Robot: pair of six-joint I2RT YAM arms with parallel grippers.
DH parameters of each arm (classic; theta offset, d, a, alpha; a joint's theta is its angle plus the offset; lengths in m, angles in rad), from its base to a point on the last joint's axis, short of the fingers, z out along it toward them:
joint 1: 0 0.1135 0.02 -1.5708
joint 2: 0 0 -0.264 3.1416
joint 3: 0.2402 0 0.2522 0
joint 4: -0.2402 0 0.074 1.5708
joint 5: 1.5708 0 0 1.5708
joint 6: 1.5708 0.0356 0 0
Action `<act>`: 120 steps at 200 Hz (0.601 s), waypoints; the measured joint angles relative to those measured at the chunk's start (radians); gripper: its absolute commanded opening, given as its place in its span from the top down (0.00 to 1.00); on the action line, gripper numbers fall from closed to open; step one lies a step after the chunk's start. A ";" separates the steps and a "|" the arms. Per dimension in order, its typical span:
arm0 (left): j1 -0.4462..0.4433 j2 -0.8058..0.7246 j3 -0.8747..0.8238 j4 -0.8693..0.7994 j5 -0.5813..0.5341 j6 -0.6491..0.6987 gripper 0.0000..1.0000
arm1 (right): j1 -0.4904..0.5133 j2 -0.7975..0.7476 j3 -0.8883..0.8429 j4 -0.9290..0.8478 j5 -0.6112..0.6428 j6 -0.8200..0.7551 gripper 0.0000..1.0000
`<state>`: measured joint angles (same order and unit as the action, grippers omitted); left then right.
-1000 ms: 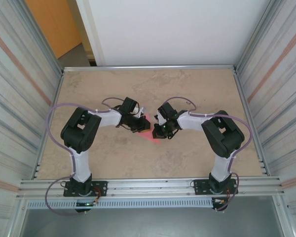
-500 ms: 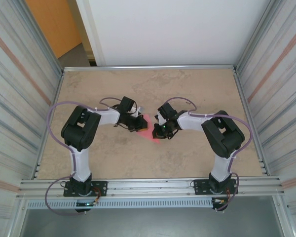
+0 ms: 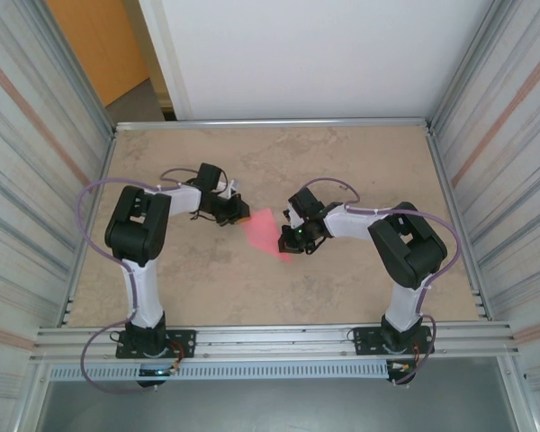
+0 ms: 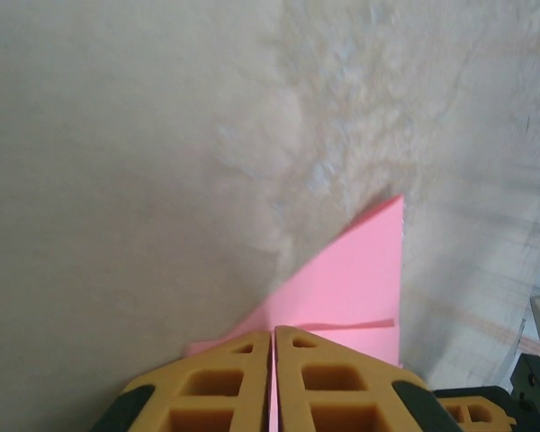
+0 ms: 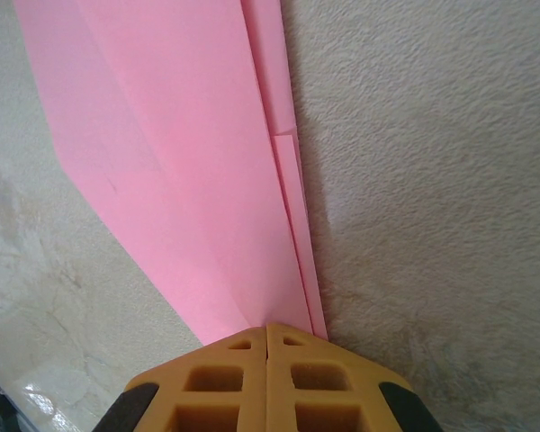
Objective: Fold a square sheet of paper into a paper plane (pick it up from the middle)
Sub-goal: Fourth fold the wing at the center of the table.
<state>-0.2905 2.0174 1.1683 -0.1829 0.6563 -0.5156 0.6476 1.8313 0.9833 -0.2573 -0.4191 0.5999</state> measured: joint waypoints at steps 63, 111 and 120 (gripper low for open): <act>0.068 0.001 0.047 -0.043 -0.067 0.026 0.84 | 0.001 0.001 0.015 -0.011 -0.002 0.024 0.88; 0.069 -0.099 0.017 -0.043 -0.119 -0.027 0.67 | 0.016 -0.014 0.077 -0.027 0.010 0.089 0.61; 0.069 -0.141 -0.010 -0.026 -0.120 -0.054 0.61 | 0.014 -0.034 0.092 -0.022 0.023 0.094 0.57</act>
<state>-0.2218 1.8763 1.1587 -0.2089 0.5365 -0.5694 0.6617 1.7977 1.0752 -0.2790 -0.3962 0.6937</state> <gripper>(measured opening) 0.329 0.395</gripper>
